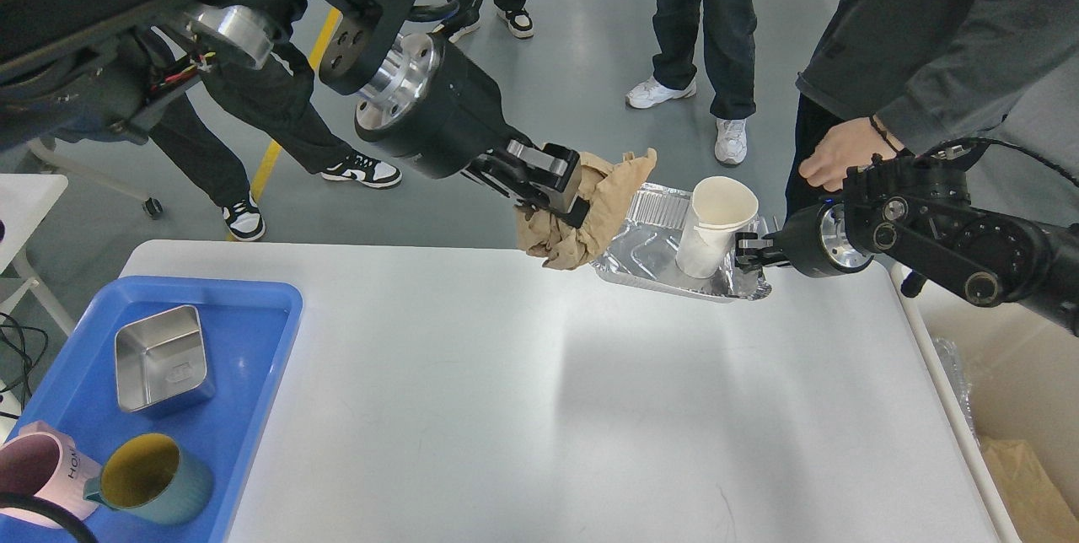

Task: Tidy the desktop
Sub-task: 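Lift the paper bag with the left gripper over the foil container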

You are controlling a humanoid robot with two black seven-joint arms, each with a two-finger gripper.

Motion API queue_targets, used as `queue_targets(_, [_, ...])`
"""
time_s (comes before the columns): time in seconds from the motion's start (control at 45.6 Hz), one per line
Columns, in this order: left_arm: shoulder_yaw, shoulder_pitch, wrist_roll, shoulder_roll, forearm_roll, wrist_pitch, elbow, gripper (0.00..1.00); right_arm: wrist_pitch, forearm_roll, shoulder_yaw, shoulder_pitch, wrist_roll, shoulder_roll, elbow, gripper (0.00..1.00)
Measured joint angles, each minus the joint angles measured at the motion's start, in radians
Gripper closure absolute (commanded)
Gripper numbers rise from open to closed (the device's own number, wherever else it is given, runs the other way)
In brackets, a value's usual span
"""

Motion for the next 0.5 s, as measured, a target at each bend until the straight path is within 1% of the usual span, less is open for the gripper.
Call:
queue_targets(0.132, [0.010, -0.034, 0.000, 0.001, -0.022, 0.000, 0.009, 0.95, 0.000, 0.000, 0.000, 0.002, 0.000, 0.000, 0.000, 1.00])
queue_targets(0.504, [0.011, -0.038, 0.000, -0.005, -0.023, 0.000, 0.030, 0.95, 0.002, 0.000, -0.001, 0.005, 0.000, 0.000, 0.001, 1.00])
